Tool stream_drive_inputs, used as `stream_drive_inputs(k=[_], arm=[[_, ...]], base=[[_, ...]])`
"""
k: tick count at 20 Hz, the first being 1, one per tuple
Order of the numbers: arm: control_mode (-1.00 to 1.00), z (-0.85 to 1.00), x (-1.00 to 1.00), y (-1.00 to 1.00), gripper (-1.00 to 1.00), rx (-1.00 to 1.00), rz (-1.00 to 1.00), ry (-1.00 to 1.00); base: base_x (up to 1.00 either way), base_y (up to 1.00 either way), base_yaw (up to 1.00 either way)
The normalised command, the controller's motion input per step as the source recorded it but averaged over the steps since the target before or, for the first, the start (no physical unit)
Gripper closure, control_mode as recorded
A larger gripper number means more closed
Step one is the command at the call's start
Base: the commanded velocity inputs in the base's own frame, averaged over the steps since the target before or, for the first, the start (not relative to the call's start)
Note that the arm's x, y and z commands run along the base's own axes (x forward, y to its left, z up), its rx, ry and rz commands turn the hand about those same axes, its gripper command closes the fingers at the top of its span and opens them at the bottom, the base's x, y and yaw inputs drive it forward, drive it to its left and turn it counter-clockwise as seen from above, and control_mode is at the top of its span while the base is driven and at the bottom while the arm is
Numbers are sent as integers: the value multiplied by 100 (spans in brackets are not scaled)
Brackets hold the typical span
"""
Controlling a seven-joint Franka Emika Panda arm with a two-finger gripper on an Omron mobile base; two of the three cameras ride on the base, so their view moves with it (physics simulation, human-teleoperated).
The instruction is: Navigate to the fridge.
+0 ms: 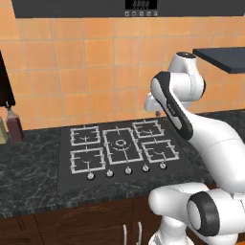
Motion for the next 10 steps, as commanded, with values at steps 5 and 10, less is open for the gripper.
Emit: stream_drive_inputs(k=[5,10], arm=[[100,0,0,0,-100,0,0,0],[100,0,0,0,-100,0,0,0]], base=[[0,0,0],[-60,0,-10]])
